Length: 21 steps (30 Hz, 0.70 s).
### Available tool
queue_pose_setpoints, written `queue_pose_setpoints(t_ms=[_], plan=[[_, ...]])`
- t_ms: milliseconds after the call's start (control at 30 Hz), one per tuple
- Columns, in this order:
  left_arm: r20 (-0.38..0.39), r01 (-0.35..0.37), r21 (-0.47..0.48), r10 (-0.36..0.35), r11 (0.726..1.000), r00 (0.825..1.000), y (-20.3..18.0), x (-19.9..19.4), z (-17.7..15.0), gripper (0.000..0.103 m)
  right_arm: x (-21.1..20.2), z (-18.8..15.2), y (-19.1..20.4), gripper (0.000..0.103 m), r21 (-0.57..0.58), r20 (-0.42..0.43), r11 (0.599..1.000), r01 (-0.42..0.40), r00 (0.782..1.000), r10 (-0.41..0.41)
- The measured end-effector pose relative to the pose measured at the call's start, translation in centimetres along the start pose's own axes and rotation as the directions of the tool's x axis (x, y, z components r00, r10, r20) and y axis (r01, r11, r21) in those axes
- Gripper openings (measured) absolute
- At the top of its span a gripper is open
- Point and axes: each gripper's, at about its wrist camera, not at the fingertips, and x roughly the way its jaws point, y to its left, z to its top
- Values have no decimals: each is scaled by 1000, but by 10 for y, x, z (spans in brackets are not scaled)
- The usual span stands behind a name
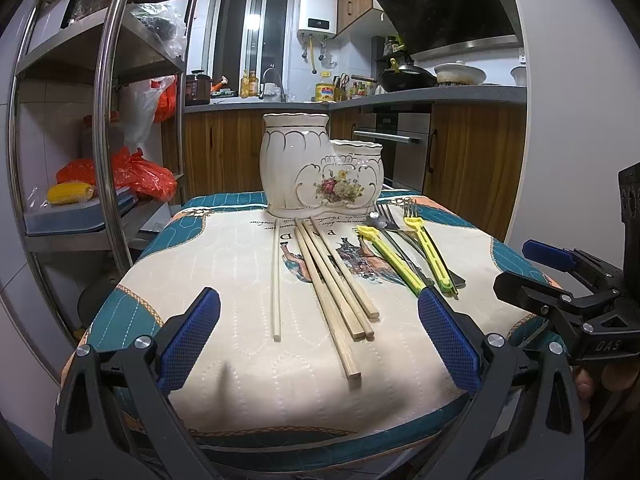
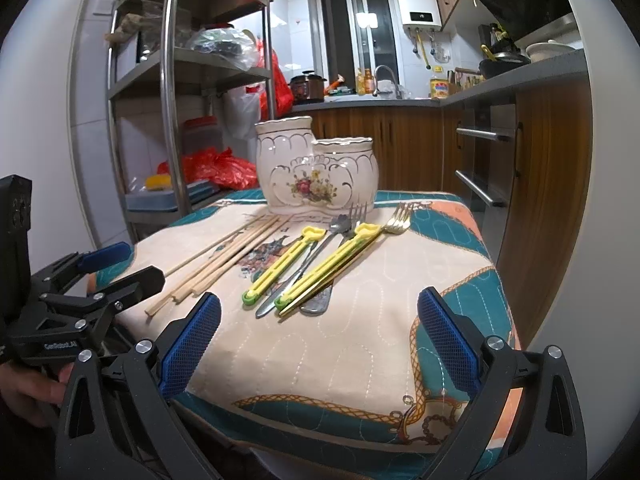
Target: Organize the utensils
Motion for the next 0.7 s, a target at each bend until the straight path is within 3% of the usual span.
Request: queue_pose_setpoints(t_ms=[700], plan=[[-6, -10, -17, 10, 1000, 1000, 6, 1, 0, 98, 0, 1, -1, 98, 23, -9, 1000, -13, 1000, 13]])
